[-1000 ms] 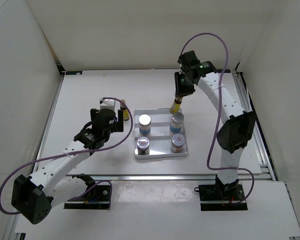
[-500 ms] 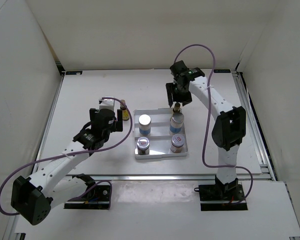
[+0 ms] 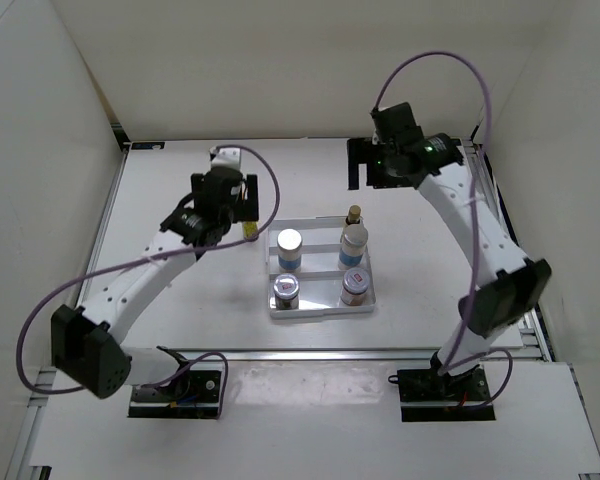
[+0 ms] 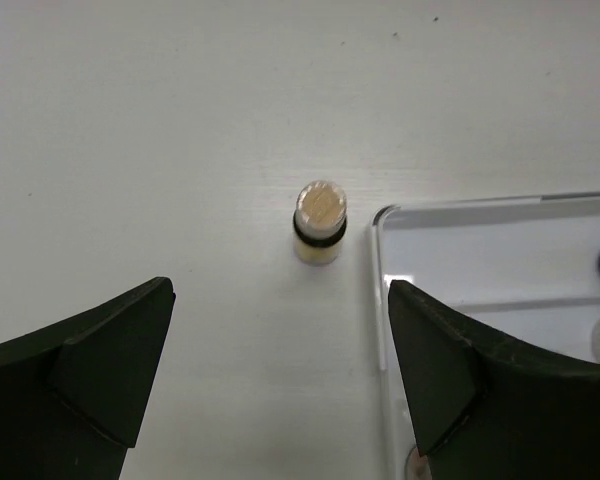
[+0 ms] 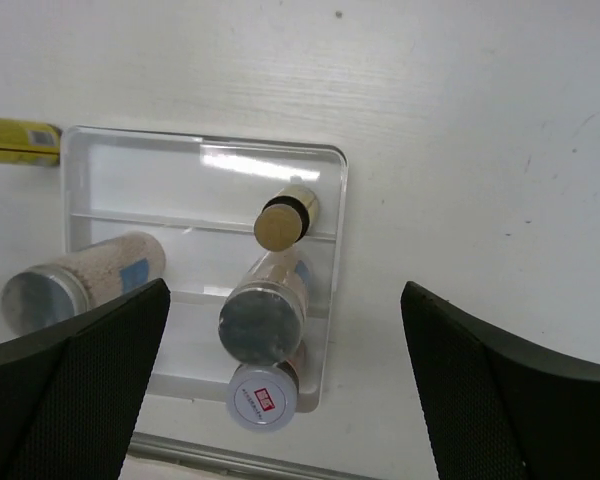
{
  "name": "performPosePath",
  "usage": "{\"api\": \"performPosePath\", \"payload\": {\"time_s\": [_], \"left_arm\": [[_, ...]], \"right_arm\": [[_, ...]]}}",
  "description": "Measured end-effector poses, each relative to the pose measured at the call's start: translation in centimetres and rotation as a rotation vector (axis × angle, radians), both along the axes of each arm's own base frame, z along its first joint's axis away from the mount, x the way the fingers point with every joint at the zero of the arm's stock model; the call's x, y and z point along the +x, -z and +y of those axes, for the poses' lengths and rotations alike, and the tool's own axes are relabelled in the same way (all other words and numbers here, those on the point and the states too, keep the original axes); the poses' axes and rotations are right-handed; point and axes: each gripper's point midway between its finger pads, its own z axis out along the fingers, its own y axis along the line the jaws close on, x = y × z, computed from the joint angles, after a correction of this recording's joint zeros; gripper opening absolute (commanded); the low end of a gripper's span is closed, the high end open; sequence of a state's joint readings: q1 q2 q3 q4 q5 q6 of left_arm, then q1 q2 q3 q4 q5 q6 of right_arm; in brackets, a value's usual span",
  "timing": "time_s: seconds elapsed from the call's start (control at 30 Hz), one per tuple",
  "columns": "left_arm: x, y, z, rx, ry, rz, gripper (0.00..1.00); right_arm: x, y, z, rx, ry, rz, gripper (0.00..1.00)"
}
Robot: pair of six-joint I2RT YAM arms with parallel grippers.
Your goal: Organize the condiment bottles
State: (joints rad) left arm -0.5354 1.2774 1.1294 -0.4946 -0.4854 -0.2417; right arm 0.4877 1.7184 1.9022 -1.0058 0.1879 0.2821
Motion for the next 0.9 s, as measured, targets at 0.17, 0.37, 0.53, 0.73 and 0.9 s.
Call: {"api": "performPosePath", "payload": {"time_s": [0.17,0.37,0.53,0.73,0.9], "left_arm": [[4.1,-0.6,-2.0,-0.072,0.028,0.049,0.88],[5.1,4.2,-3.4,-0.09,0.056,0.209,0.85],[4.6,6.6,-3.7,-0.087,0.053,0.291,0.85],[4.7,6.7,-3.1,-0.095,0.03,0.298,0.84],[5.7,7.2,-2.6,-0.095,0.008,0.305,0.76]], "right_arm": [[-2.5,-4.3,-1.8,0.041,0.014,-0.115,1.0],[-4.5,-1.8,-3.4,-0.012,0.027,-0.06,1.0],[-5.6,-0.2,-4.2,-0.036,0.032,-0.024,1.0],[-6.1,-1.2,-5.1,-0.022,0.05,-0.049,1.0],[-6.0,-1.3,-5.5,-0.02,0.06,-0.052,1.0]]}}
